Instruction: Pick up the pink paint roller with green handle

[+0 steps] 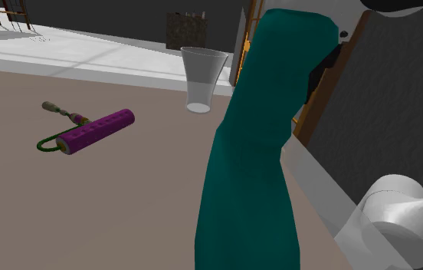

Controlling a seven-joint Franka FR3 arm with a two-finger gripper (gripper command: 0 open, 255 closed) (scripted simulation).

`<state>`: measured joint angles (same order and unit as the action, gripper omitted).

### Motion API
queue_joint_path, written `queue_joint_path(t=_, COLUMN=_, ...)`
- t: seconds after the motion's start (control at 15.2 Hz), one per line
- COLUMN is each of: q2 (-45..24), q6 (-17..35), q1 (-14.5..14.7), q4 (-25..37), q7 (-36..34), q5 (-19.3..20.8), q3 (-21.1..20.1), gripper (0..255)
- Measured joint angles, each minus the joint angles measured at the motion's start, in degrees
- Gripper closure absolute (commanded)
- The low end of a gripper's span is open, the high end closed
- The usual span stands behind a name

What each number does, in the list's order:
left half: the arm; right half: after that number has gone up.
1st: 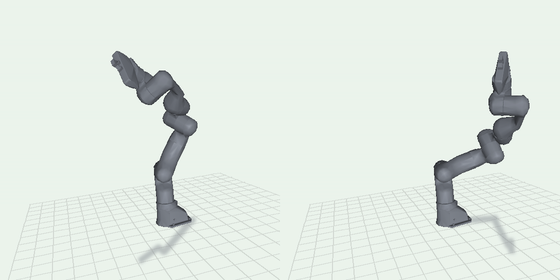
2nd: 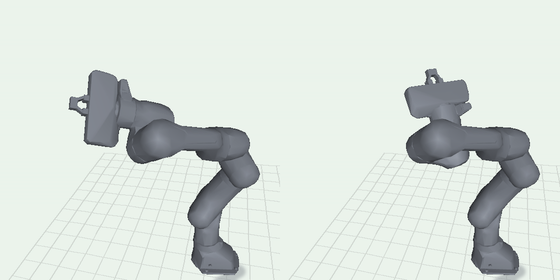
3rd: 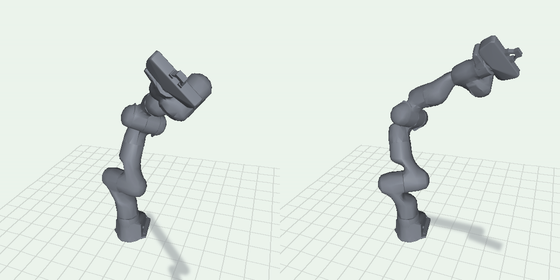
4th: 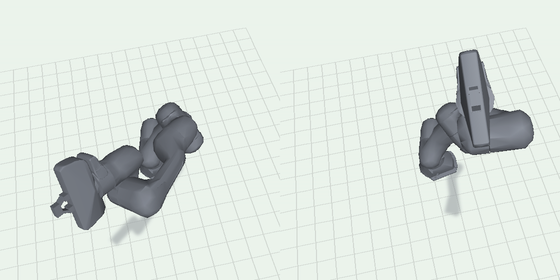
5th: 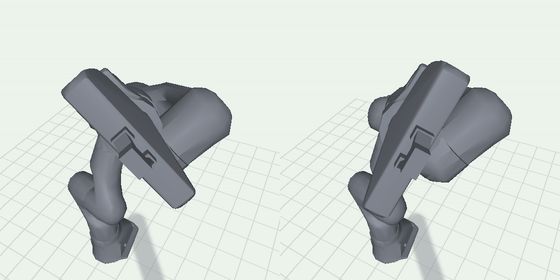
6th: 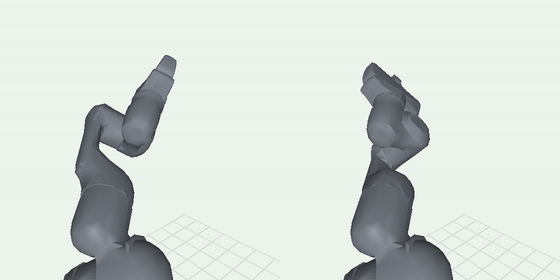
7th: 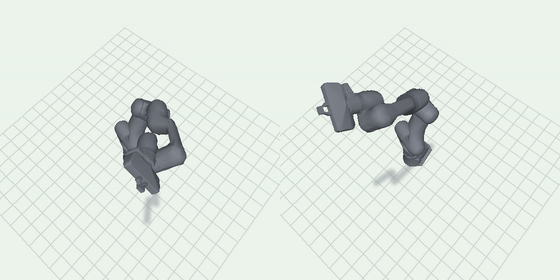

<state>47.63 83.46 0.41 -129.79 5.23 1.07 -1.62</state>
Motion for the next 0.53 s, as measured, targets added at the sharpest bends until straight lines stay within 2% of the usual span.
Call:
queue_joint_path(t=0.2, q2=-1.3, q6=1.03, q1=0.39, q4=0.89, q7=-0.99, q5=-0.69, q3=-1.22, gripper=0)
queue_joint_path(t=0.53, q2=-5.19, q6=5.5, q1=1.91, q4=2.78, q7=-5.47, q5=-3.22, q3=-6.55, gripper=0)
